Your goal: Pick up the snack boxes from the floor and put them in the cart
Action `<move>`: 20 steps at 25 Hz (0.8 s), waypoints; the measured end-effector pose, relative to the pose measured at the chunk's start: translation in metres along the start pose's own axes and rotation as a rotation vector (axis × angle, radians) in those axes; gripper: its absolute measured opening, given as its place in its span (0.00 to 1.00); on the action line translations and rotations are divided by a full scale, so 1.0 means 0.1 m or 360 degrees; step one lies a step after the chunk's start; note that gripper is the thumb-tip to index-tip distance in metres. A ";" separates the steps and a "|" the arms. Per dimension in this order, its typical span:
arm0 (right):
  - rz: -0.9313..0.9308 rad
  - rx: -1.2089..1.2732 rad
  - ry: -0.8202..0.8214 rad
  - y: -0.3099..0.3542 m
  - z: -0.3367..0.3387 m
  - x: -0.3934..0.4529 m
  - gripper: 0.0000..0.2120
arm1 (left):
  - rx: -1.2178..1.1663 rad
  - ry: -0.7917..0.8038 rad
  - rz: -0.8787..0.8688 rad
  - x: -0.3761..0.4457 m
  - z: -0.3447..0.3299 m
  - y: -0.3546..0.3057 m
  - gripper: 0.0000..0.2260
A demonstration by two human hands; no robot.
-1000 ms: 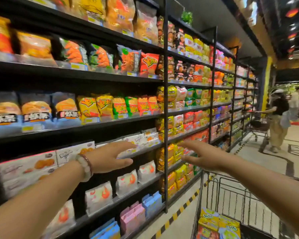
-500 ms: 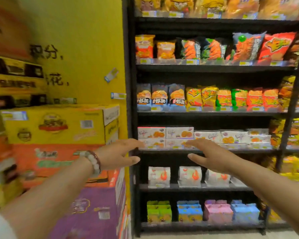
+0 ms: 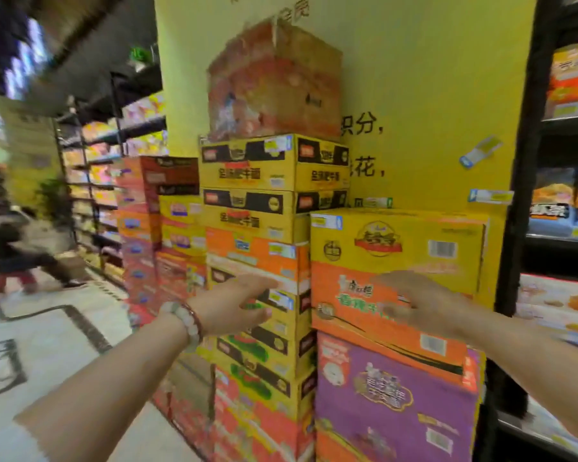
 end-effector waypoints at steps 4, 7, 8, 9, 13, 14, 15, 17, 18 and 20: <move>0.0256 0.0037 0.0047 0.95 -0.16 0.85 0.26 | -0.0013 -0.0077 0.0305 -0.69 0.15 0.98 0.24; 0.0464 0.0054 0.0089 1.61 -0.21 1.33 0.26 | -0.0082 -0.0081 0.0545 -1.12 0.20 1.57 0.24; 0.0526 0.0063 0.0106 1.79 -0.21 1.47 0.25 | -0.0092 -0.0091 0.0606 -1.23 0.22 1.71 0.24; 0.0589 0.0063 0.0127 1.96 -0.22 1.62 0.26 | -0.0108 -0.0120 0.0653 -1.32 0.26 1.84 0.24; 0.0820 0.0020 0.0182 2.46 -0.27 2.11 0.26 | -0.0218 -0.0193 0.0844 -1.53 0.30 2.22 0.22; 0.0876 0.0032 0.0193 2.55 -0.28 2.23 0.26 | -0.0210 -0.0193 0.0913 -1.55 0.29 2.31 0.23; 0.0926 0.0043 0.0198 2.62 -0.29 2.35 0.26 | -0.0206 -0.0196 0.0977 -1.56 0.29 2.40 0.23; 0.1021 0.0038 0.0211 2.76 -0.29 2.59 0.25 | -0.0225 -0.0216 0.1087 -1.55 0.30 2.55 0.23; 0.1064 0.0042 0.0216 2.81 -0.30 2.71 0.25 | -0.0252 -0.0234 0.1130 -1.54 0.31 2.62 0.23; 0.1145 0.0077 0.0232 2.92 -0.31 2.96 0.25 | -0.0295 -0.0265 0.1201 -1.51 0.31 2.73 0.23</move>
Point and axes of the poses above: each hand's wrist, its own x-axis towards the middle knuckle, its own z-axis out of the back of the hand, y = z × x, the point moved 9 cm from there along x, towards the middle knuckle, and after that the axes turned 15 degrees about y, right-handed, at the moved point
